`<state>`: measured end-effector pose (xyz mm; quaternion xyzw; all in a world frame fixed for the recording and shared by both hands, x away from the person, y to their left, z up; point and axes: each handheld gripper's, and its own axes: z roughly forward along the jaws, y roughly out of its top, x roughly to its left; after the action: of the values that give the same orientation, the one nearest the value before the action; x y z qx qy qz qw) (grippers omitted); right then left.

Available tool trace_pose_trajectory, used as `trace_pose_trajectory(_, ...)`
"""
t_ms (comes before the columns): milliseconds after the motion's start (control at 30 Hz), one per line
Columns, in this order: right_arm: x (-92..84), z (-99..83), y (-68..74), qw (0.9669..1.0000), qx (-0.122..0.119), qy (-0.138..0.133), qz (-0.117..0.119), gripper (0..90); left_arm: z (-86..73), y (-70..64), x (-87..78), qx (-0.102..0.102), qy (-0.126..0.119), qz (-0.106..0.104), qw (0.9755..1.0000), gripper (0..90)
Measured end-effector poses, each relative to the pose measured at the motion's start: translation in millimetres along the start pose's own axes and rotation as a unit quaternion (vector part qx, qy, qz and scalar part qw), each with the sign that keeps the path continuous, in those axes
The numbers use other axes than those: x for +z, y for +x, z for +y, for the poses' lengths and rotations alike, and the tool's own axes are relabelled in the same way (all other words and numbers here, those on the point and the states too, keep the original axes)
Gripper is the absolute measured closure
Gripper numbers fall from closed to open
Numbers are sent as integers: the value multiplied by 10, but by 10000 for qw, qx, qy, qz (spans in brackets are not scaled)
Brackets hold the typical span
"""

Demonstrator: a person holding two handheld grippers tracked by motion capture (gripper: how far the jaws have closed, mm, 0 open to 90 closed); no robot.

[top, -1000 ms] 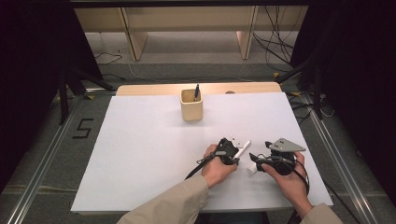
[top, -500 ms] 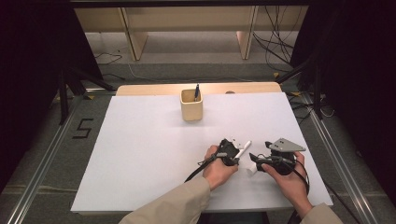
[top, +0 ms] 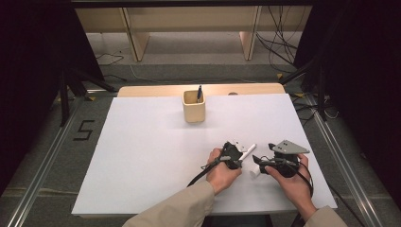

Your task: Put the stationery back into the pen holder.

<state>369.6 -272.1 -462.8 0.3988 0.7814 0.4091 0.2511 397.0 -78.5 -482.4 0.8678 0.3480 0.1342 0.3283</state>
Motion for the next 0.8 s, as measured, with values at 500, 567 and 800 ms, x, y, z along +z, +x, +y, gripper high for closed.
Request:
trace_pose_trajectory(500, -5, 11, -16, 9999, 98, -39, -22, 228, -94, 77, -84, -179, -292, -142, 9993, 789)
trace_pose_trajectory(567, -6, 19, -17, 9999, 133, -71, -15, 223, -107, 107, -122, -215, -406, -146, 9988, 789)
trace_pose_trajectory(800, 17, 90, 6, 9992, 340, -209, 40, 206, -156, 229, -308, -390, -931, -184, 9947, 789)
